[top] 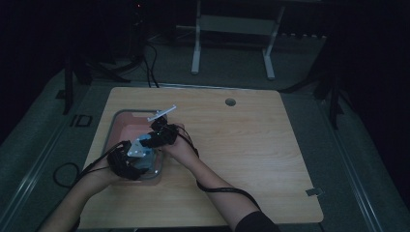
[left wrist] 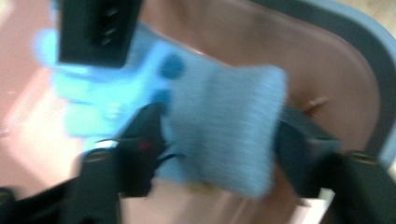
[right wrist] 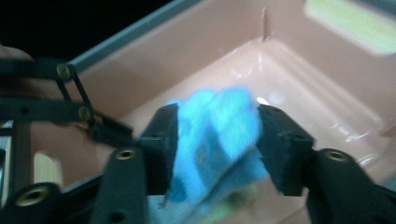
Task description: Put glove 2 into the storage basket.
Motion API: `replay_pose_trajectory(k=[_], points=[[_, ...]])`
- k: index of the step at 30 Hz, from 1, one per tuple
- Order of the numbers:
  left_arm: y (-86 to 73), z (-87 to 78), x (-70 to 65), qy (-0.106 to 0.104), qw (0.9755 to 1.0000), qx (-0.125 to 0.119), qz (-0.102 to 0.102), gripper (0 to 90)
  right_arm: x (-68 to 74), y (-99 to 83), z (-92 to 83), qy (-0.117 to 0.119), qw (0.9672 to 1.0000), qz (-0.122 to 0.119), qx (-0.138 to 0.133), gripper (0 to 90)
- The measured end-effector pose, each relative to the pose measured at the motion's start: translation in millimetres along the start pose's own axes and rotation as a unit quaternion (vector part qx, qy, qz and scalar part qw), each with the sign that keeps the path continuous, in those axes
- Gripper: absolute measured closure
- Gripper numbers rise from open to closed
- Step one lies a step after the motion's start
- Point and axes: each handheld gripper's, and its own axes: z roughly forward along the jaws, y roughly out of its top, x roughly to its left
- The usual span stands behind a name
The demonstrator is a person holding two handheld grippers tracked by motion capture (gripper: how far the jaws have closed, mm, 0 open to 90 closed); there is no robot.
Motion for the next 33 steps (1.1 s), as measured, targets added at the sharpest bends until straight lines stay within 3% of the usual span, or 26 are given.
replay_pose_trajectory(k=[3,8,12,18,21,26,33], points=[[0.9,-6.0,2.1,0.004,0.9998,-0.014,-0.012,18.6,-1.2,1.9,-6.3,-0.001,0.9999,0.004,-0.012,42.6],[5.6,-19.1,5.6,0.004,0.9984,-0.039,-0.040,7.3,-3.7,3.0,-22.3,-0.006,0.9995,0.004,-0.032,34.5],[12.0,-22.0,0.9,0.021,0.9970,-0.055,-0.050,3.2,-6.2,-0.8,-33.3,0.011,0.9992,0.004,-0.039,24.5],[25.3,-20.4,-11.5,0.015,0.9956,-0.080,-0.046,3.2,-8.8,-10.7,-46.5,0.010,0.9992,-0.014,-0.035,18.9],[30.7,-18.6,-16.3,0.006,0.9943,-0.094,-0.050,3.1,-11.3,-17.5,-53.0,0.009,0.9991,-0.010,-0.041,18.3],[40.6,-14.9,-26.5,-0.014,0.9936,-0.103,-0.043,3.2,-14.6,-29.7,-63.2,0.005,0.9990,-0.018,-0.041,16.4],[53.5,-6.1,-42.0,-0.026,0.9929,-0.112,-0.030,3.2,-20.0,-49.3,-78.2,-0.006,0.9989,-0.027,-0.038,16.1]])
